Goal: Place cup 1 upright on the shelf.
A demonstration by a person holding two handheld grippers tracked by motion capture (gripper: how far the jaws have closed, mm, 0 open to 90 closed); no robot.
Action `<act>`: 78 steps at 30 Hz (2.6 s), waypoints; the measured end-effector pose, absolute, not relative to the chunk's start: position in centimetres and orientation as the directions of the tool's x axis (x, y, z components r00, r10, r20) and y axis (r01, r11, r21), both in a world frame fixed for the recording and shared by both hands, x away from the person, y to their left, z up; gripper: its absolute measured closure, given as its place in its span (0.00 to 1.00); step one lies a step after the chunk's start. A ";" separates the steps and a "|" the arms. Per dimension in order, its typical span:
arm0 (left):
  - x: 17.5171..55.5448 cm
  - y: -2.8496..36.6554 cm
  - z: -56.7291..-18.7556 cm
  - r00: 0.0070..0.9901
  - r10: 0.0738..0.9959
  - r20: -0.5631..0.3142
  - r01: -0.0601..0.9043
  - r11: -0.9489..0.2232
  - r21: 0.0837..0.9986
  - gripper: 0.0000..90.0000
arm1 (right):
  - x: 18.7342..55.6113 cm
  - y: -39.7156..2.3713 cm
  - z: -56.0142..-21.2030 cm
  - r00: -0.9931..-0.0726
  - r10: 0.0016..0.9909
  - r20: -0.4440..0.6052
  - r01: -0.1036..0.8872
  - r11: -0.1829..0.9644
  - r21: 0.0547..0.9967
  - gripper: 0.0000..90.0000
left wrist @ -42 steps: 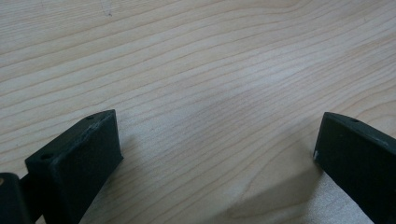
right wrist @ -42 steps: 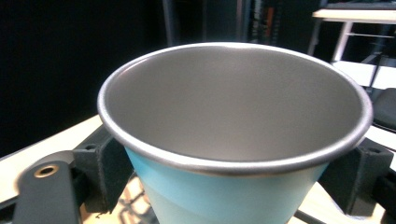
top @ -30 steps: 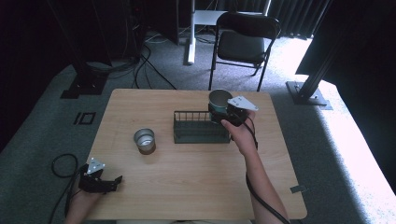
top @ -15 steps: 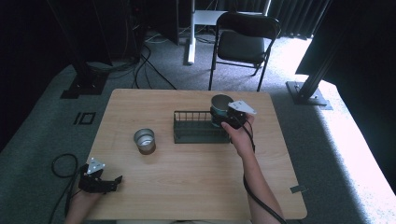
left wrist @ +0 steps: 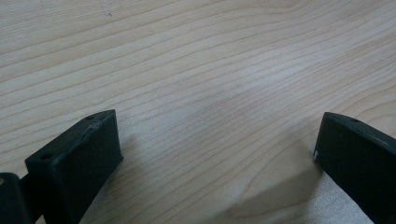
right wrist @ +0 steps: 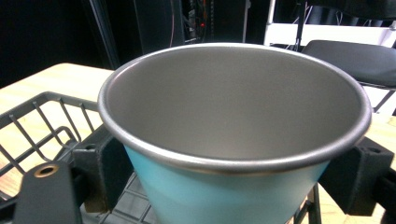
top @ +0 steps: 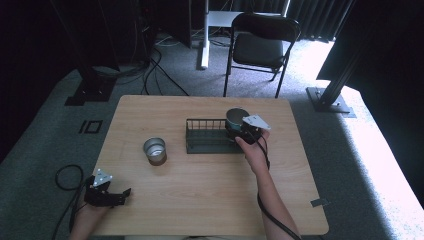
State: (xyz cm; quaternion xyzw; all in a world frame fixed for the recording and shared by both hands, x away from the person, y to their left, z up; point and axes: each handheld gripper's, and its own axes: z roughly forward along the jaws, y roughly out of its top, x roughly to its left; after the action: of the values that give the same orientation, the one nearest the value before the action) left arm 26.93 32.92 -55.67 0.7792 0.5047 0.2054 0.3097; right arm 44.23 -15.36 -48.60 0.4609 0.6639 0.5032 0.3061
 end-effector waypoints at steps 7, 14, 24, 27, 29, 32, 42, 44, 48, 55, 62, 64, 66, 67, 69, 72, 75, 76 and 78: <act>26.9 32.9 -55.7 0.406 0.914 0.007 0.659 -0.299 0.690 0.01 | 44.0 -15.4 -48.7 -0.388 0.920 0.054 0.299 0.070 0.952 0.16; 26.9 32.9 -55.7 0.406 0.914 0.007 0.659 -0.299 0.690 0.01 | 44.1 -15.5 -48.3 -0.408 0.912 0.041 0.326 0.104 0.940 0.13; 26.9 32.9 -55.7 0.406 0.914 0.007 0.659 -0.299 0.690 0.01 | 43.5 -15.8 -48.1 -0.427 0.902 0.061 0.322 0.089 0.943 0.12; 26.9 32.9 -55.7 0.406 0.914 0.007 0.659 -0.299 0.690 0.01 | 43.3 -16.0 -48.1 -0.427 0.903 0.051 0.315 0.096 0.944 0.12; 26.9 32.9 -55.7 0.406 0.914 0.007 0.659 -0.299 0.690 0.01 | 43.1 -16.2 -48.1 -0.430 0.902 0.042 0.312 0.106 0.944 0.12; 26.9 32.9 -55.7 0.406 0.914 0.008 0.659 -0.299 0.690 0.01 | 42.8 -16.3 -48.1 -0.431 0.902 0.034 0.305 0.111 0.946 0.12; 26.9 32.9 -55.7 0.406 0.914 0.007 0.659 -0.299 0.690 0.01 | 41.6 -17.0 -48.6 -0.432 0.901 0.028 0.300 0.114 0.947 0.12; 26.9 32.9 -55.7 0.406 0.914 0.007 0.659 -0.299 0.690 0.01 | 41.4 -17.3 -48.6 -0.426 0.905 0.022 0.297 0.117 0.948 0.12; 26.9 32.9 -55.7 0.406 0.914 0.007 0.659 -0.299 0.690 0.01 | 41.0 -17.8 -48.6 -0.426 0.905 -0.001 0.289 0.137 0.947 0.12; 26.9 32.9 -55.7 0.406 0.914 0.007 0.659 -0.299 0.690 0.01 | 40.2 -18.5 -48.7 -0.427 0.904 0.006 0.290 0.131 0.948 0.12; 26.9 32.9 -55.7 0.406 0.914 0.008 0.659 -0.299 0.690 0.01 | 39.1 -19.5 -49.4 -0.445 0.895 -0.021 0.287 0.165 0.944 0.12; 26.9 32.9 -55.7 0.406 0.914 0.008 0.659 -0.299 0.690 0.01 | 38.9 -19.8 -49.7 -0.446 0.895 -0.002 0.300 0.152 0.942 0.12; 26.9 32.9 -55.7 0.406 0.914 0.007 0.659 -0.299 0.690 0.01 | 38.7 -20.3 -50.0 -0.437 0.900 0.001 0.312 0.151 0.938 0.12; 26.9 32.9 -55.7 0.406 0.914 0.007 0.659 -0.299 0.690 0.01 | 38.7 -20.3 -50.0 -0.437 0.900 0.001 0.312 0.151 0.938 0.12; 26.9 32.9 -55.7 0.406 0.914 0.008 0.660 -0.299 0.690 0.01 | 38.3 -20.9 -50.4 -0.428 0.904 0.012 0.329 0.144 0.933 0.12; 26.9 32.9 -55.7 0.406 0.914 0.008 0.660 -0.299 0.690 0.01 | 37.9 -21.6 -51.0 -0.422 0.907 0.013 0.346 0.147 0.926 0.12; 26.9 32.9 -55.7 0.406 0.914 0.008 0.660 -0.299 0.690 0.01 | 37.7 -22.0 -51.3 -0.409 0.912 0.012 0.360 0.150 0.921 0.12; 26.9 32.9 -55.7 0.406 0.914 0.008 0.659 -0.299 0.690 0.01 | 37.4 -22.4 -51.6 -0.406 0.914 0.021 0.370 0.143 0.918 0.12; 26.9 32.9 -55.7 0.406 0.914 0.008 0.659 -0.299 0.690 0.01 | 37.1 -22.7 -51.8 -0.407 0.913 0.015 0.379 0.154 0.912 0.12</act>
State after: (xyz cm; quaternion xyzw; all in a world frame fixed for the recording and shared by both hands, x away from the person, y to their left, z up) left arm 26.93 32.92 -55.67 0.7792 0.5048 0.2054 0.3095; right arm 37.15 -22.70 -51.80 0.4604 0.7019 0.4592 0.2907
